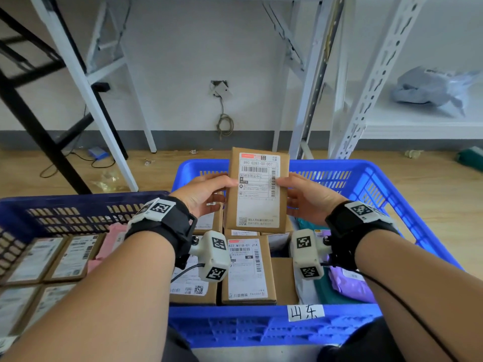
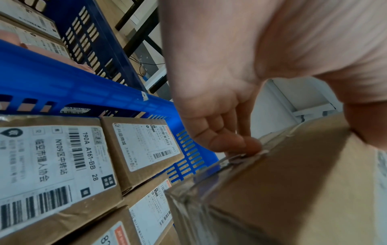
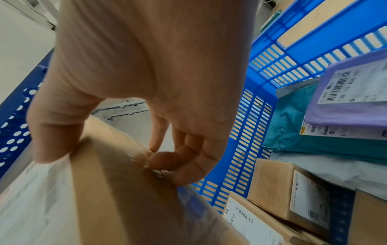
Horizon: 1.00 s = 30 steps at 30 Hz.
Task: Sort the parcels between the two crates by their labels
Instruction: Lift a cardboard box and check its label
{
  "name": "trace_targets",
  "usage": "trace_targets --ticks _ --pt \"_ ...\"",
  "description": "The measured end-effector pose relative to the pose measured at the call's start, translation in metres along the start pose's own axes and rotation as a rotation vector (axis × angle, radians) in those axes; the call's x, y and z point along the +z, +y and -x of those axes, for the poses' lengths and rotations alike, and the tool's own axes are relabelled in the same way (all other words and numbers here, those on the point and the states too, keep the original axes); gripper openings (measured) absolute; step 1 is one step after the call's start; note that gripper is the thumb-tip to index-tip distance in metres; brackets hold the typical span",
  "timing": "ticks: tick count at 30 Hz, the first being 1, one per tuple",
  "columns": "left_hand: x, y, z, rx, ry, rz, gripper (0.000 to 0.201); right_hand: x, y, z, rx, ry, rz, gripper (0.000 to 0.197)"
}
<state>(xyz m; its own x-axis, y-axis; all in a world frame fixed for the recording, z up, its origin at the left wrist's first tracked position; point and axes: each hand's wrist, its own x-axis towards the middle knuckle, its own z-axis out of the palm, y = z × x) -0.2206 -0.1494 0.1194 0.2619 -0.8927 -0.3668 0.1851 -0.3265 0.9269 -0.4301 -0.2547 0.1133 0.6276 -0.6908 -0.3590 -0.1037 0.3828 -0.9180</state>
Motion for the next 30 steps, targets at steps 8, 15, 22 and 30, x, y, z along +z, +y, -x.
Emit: trace_targets --ticks 8,15,22,30 --pt "0.027 -0.009 -0.014 -0.081 -0.114 -0.124 0.045 -0.034 -0.004 0.004 0.123 0.140 0.087 0.026" --pt "0.057 -0.021 -0.036 -0.137 -0.074 -0.097 0.040 -0.091 0.031 0.000 0.423 0.293 0.444 0.040" --pt "0.049 -0.031 -0.048 -0.222 -0.027 -0.102 0.036 -0.110 0.097 -0.033 0.631 0.094 0.838 0.063" --pt "0.020 -0.041 -0.051 -0.311 0.021 -0.172 0.033 -0.088 0.104 -0.030 0.677 0.109 1.070 0.015"
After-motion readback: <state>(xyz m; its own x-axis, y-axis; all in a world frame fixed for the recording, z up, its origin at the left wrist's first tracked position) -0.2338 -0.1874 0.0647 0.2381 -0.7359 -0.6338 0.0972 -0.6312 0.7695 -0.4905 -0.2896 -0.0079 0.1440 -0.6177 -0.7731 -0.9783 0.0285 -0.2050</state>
